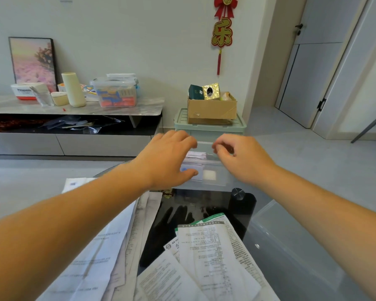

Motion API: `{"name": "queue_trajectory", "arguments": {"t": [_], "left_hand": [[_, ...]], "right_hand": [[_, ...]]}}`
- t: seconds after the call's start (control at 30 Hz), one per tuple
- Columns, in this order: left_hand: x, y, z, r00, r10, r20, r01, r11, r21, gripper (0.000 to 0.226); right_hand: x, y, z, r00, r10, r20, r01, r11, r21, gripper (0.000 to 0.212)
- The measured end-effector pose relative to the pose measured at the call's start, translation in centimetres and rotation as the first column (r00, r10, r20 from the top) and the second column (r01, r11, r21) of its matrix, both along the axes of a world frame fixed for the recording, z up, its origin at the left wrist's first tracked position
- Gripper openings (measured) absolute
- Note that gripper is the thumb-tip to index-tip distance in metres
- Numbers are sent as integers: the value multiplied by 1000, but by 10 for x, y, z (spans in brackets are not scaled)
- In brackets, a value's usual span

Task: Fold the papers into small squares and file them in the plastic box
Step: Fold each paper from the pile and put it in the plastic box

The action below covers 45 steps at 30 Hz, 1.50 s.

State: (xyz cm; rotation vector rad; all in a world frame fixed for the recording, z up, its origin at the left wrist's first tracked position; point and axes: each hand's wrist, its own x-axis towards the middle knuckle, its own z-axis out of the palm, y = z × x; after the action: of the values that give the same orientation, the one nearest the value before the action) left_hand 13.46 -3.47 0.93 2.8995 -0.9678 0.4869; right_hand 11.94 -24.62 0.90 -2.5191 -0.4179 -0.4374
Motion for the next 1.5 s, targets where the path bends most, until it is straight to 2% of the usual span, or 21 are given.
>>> {"name": "queue_trajectory", "arguments": {"t": [0.07,0.17,0.27,0.33,0.4,0.53,0.63,0.73,0.9,1.07,1.17,1.3,1.5], "left_hand": [[-41,7,-2,996,30,-83,-36,997,-70,38],[-111,13,-11,957,67,-282,-80,996,-33,20],[-176,17,-16,909,72,-412,-55,997,53,27],[-207,17,-17,905,66,-421,-19,993,113,37],[-237,16,-20,904,63,-422,10,985,170,44],[-265,9,-29,866,80,-494,34,976,217,59],[-275,6,-33,809,35,-587,45,992,121,74],[-286,2,-39,785,-60,-616,97,995,26,81],[-287,6,-48,772,-154,-617,98,987,-123,74],[-280,15,-58,766,-140,-627,38,984,-173,66],[-274,16,-61,764,-116,-634,19,987,-158,71],[-266,21,-63,817,-86,-570,50,996,-78,72],[-259,24,-64,824,-83,-561,48,996,-77,61]], "right_hand": [[-43,-3,0,995,73,-66,-73,997,5,16],[-113,-6,-13,948,197,-251,-232,965,-120,13],[-174,-6,-30,864,328,-382,-422,886,-194,34],[-203,-6,-36,820,376,-431,-486,855,-180,44],[-230,-4,-35,796,378,-472,-527,817,-234,52],[-258,-4,-35,821,339,-460,-501,813,-296,54],[-269,-7,-38,845,271,-460,-445,834,-326,55],[-278,-9,-40,866,214,-451,-375,875,-305,57],[-284,-8,-40,858,198,-473,-348,903,-253,54],[-288,-11,-51,858,181,-480,-323,918,-231,59],[-286,-12,-55,856,194,-479,-326,921,-211,64],[-279,-13,-58,844,197,-500,-328,925,-190,71],[-271,-13,-62,827,191,-528,-318,934,-160,65]]}}
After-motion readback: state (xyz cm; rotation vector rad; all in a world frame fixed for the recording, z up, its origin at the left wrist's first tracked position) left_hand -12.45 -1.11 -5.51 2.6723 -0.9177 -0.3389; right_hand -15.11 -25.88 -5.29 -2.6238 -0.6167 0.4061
